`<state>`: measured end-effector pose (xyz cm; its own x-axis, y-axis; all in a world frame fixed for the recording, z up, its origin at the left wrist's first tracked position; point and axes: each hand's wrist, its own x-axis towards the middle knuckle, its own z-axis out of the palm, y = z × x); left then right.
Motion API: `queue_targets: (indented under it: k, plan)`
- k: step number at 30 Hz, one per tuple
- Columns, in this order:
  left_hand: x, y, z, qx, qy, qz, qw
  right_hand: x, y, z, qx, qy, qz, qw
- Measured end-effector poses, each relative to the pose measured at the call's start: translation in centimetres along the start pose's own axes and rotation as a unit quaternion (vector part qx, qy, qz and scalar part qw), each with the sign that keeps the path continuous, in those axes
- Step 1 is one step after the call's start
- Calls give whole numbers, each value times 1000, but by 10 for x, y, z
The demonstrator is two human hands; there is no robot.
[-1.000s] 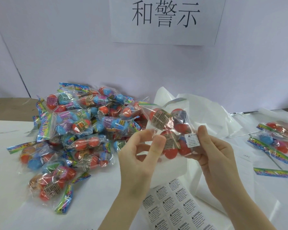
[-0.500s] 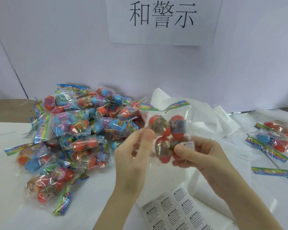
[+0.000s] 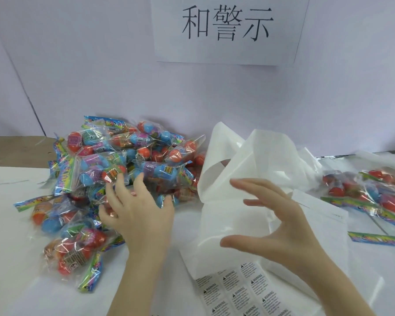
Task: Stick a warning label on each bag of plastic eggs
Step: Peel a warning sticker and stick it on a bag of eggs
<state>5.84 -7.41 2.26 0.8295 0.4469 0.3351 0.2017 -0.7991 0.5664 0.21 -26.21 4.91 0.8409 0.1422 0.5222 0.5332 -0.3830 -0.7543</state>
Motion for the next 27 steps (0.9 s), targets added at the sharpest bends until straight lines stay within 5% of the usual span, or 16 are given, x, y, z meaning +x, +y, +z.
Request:
queue_targets:
  k: [3, 6, 12, 19, 22, 24, 27]
  plan:
    - [6, -10, 2, 110, -99, -21, 989, 1, -3, 2, -71, -6, -14, 997]
    - [8, -14, 3, 90, -101, -19, 991, 0, -3, 0, -112, -4, 1, 994]
    - [7, -11, 2, -76, 24, -11, 997, 0, -3, 5, -112, -10, -8, 994]
    - [-6, 10, -5, -277, 164, 116, 939, -1, -5, 11, -87, 10, -7, 996]
    - [-11, 21, -16, -381, 181, 157, 893, -1, -6, 13, -63, 36, 1, 997]
    - [-18, 29, -23, -513, 108, 132, 841, 0, -6, 14, -37, 56, 15, 998]
    - [-26, 39, -31, -727, -73, -31, 682, 2, -7, 15, -15, 79, 45, 996]
